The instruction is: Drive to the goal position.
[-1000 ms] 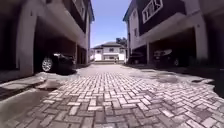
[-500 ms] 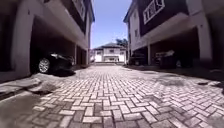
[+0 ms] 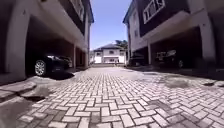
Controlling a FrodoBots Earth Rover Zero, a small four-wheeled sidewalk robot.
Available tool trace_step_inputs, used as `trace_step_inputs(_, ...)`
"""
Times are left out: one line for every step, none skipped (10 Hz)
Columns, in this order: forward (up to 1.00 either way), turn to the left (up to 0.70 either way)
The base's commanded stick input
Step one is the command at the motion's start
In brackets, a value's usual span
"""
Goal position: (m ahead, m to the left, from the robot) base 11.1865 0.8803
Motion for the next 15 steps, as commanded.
trace_step_inputs(0.5, 0.0)
trace_step_inputs(0.5, 0.0)
trace_step_inputs(0.5, 0.0)
trace_step_inputs(0.5, 0.0)
trace_step_inputs(0.5, 0.0)
trace_step_inputs(0.5, 0.0)
trace_step_inputs(0.5, 0.0)
trace_step_inputs(0.5, 0.0)
trace_step_inputs(0.5, 0.0)
trace_step_inputs(0.5, 0.0)
trace_step_inputs(0.5, 0.0)
trace_step_inputs(0.5, 0.0)
trace_step_inputs(0.5, 0.0)
trace_step_inputs(0.5, 0.0)
trace_step_inputs(0.5, -0.05)
